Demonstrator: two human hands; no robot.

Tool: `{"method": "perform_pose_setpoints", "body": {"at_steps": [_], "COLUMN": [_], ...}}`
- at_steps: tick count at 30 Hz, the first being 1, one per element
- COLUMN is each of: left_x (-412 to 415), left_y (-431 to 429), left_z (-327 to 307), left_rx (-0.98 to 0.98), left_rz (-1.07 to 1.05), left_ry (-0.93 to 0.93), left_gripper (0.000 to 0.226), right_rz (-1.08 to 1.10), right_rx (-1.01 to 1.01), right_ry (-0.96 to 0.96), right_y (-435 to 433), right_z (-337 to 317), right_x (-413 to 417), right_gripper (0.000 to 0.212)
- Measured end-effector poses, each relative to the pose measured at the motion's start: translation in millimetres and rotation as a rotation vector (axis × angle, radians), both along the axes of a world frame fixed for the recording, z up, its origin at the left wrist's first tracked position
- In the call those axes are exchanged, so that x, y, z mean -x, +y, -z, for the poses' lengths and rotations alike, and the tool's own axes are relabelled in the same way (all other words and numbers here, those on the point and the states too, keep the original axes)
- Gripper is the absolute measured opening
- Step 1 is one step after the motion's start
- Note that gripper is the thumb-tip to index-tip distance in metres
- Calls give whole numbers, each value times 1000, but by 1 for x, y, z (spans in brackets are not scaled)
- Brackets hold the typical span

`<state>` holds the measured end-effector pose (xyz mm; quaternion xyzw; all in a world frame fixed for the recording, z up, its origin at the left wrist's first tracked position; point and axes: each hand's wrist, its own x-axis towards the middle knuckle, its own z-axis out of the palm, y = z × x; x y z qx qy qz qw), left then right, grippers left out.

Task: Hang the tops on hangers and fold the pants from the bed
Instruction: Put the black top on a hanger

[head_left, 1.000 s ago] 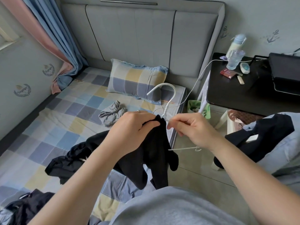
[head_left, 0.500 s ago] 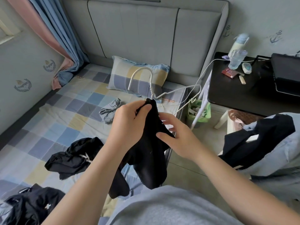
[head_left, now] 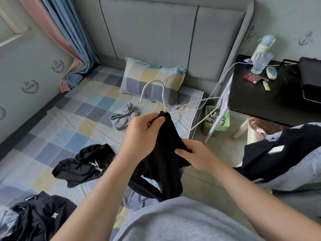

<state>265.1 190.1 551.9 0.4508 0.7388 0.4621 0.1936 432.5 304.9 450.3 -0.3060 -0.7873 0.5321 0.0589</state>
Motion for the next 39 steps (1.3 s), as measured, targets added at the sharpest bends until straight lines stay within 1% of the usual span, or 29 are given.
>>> {"method": "perform_pose_setpoints", "body": {"at_steps": [3,6,8,11,14,17,20,22,25,28,32,34,35,37,39], "left_x": [10,23,31,40,46,50,51,46,31,20,28,40,47,58,63], "left_y": [-5,-12,-17,-24,-28,-32,-32,-28,-17,-8,-11,-16,-20,-25,-27], "left_z": [5,6,5,6,6,7,10,10,6,4,3,5,6,9,14], "left_rx": [9,38,81,152,198,255,341,356,329,282,251,266,256,233,217], "left_rz": [-8,22,73,151,159,169,194,216,274,303,330,296,267,214,182], "left_ry": [-12,1,20,36,18,34,67,72,78,104,122,134,137,137,128], "left_gripper": [39,36,33,33,32,38,37,38,41,39,26,17,15,14,15], "right_rz": [-2,-19,-21,-12,19,72,101,107,1,-68,-88,-81,-58,-5,28], "right_rx": [-176,-371,-446,-524,-532,-471,-438,-423,-367,-307,-264,-216,-199,-227,-258], "right_ry": [-213,-453,-496,-475,-436,-299,-160,-42,100,189,226,235,232,210,171], "right_y": [16,31,41,57,72,83,82,71,39,8,5,14,20,30,38], "right_z": [21,32,33,27,19,8,-11,-31,-65,-84,-91,-92,-93,-95,-93], "right_x": [-11,-22,-30,-40,-47,-54,-50,-38,-11,11,13,5,1,-6,-10], "right_gripper": [17,16,19,23,22,16,19,22,23,17,14,20,20,10,17]}}
